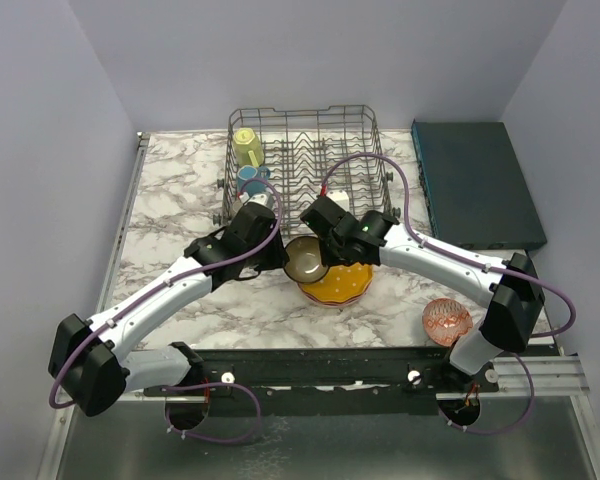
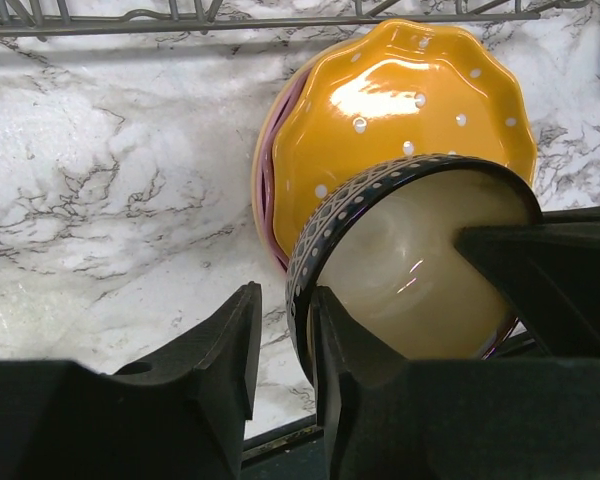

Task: Load the mixed dishes into the dish rack
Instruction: Turn the bowl upside down on the dish rack.

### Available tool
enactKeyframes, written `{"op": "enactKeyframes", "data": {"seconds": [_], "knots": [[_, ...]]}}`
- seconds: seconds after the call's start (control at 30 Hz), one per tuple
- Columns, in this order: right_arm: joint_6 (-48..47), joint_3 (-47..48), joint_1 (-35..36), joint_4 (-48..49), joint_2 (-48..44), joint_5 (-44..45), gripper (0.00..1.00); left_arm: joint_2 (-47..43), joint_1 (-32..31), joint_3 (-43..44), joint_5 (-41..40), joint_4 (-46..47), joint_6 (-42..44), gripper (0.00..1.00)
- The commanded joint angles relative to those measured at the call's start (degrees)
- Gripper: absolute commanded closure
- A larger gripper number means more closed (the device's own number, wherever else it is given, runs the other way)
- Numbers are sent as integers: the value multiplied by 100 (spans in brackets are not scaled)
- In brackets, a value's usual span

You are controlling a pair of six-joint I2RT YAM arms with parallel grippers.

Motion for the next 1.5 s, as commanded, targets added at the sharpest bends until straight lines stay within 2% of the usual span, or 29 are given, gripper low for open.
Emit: {"op": "enactKeyframes", "data": {"seconds": [0.0,0.37,0.43,0.53,0.63,0.73,0.9,1.03,1.27,1.47], "knots": [[118,100,65,252,-256,66,100,97,-25,120,-62,-23,-11,69],[70,191,116,300,-229,89,99,220,-42,56,92,100,14,81],[56,209,118,300,-218,101,100,238,-42,60,110,108,39,86],[34,154,118,339,-222,111,100,278,-42,66,137,117,68,100],[27,86,119,371,-253,107,98,238,-41,36,129,140,68,100],[30,31,118,379,-319,113,91,138,-38,-11,103,191,59,100],[-5,-129,118,405,-503,204,67,28,-39,-39,89,238,82,100],[-59,-259,118,417,-671,249,54,44,-33,-22,93,259,103,100],[-188,-389,118,326,-1173,321,42,132,64,58,250,329,256,100],[-402,-762,110,805,-1951,-132,22,83,393,19,751,390,338,100]]}}
